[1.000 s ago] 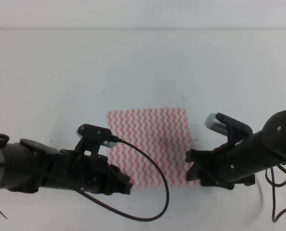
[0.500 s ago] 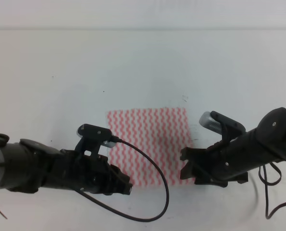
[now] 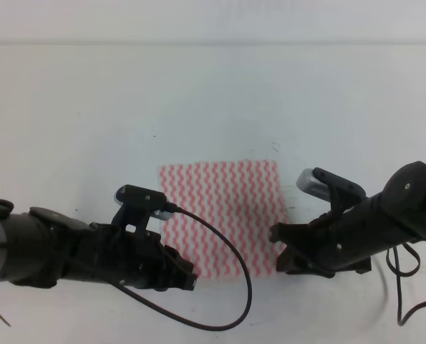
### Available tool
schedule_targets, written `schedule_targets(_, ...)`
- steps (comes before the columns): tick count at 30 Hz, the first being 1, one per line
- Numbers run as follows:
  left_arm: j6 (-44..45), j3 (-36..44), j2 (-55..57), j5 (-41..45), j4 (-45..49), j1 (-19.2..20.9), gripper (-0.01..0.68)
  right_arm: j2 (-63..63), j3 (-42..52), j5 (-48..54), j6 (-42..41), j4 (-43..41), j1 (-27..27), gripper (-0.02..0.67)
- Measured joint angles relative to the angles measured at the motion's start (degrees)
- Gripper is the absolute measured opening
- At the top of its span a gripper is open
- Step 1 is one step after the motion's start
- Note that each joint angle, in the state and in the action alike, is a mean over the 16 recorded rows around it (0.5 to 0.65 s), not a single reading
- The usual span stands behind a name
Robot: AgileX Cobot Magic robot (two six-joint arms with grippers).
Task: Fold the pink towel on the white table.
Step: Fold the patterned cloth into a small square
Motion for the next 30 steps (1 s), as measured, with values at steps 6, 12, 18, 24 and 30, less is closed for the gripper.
schedule_targets(6, 0.0, 0.0, 0.0, 0.0, 0.0, 0.0, 0.000, -0.1, -0.1, 0.2, -0.4, -0.4, 0.0, 0.034)
schedule_targets(12, 0.0, 0.1, -0.5, 0.1, 0.1, 0.0, 0.000, -1.0, -0.2, -0.1, -0.4, -0.8, 0.0, -0.002)
schedule_targets(18, 0.0, 0.1, -1.8, 0.1, 0.1, 0.0, 0.000, -2.3, -0.2, -0.5, -0.4, -1.0, 0.0, -0.014)
schedule_targets(24, 0.0, 0.1, -4.0, 0.1, 0.6, 0.0, 0.000, -3.2, -0.2, -0.9, -0.4, -0.8, 0.0, -0.015)
schedule_targets(30, 0.0, 0.1, -6.5, 0.4, 4.9, 0.0, 0.000, -3.1, -1.0, -0.8, -0.4, -0.4, 0.0, -0.015)
